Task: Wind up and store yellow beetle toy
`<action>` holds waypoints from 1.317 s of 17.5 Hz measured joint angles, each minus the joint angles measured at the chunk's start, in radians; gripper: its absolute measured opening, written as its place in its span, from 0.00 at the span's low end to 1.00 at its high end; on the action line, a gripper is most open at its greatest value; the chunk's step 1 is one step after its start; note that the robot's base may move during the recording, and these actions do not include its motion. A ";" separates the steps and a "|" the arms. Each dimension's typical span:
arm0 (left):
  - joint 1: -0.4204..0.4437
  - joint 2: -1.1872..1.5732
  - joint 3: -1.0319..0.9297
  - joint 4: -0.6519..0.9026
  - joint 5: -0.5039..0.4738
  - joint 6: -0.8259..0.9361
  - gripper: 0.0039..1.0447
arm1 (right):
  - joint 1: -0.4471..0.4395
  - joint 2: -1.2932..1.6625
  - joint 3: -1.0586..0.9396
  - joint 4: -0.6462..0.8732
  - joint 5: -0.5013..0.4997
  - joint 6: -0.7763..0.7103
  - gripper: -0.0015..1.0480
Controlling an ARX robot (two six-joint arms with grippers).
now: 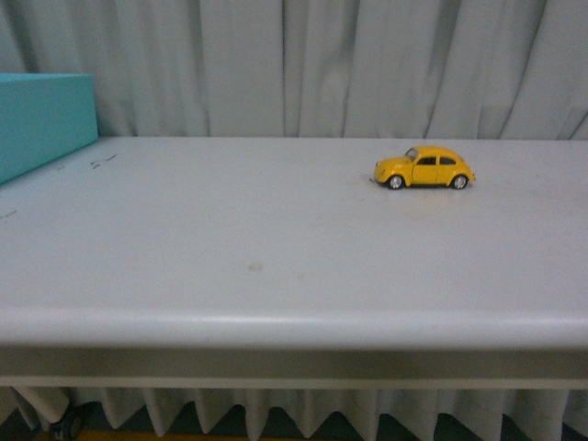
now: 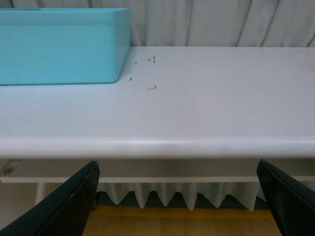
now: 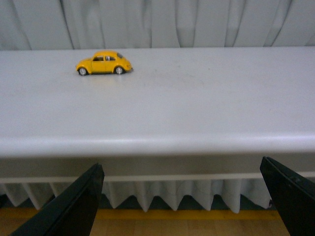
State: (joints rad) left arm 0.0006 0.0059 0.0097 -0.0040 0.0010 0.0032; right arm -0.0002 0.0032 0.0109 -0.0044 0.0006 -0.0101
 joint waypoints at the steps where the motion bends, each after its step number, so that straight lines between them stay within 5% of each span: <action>1: 0.000 0.000 0.000 0.001 -0.002 0.000 0.94 | 0.000 0.000 0.000 0.000 -0.001 0.000 0.94; 23: 0.000 0.000 0.000 0.003 -0.002 0.000 0.94 | 0.000 0.000 0.000 0.002 0.000 0.003 0.94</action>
State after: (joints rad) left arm 0.0006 0.0059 0.0101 -0.0013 -0.0006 0.0029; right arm -0.0002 0.0036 0.0109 -0.0029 0.0002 -0.0074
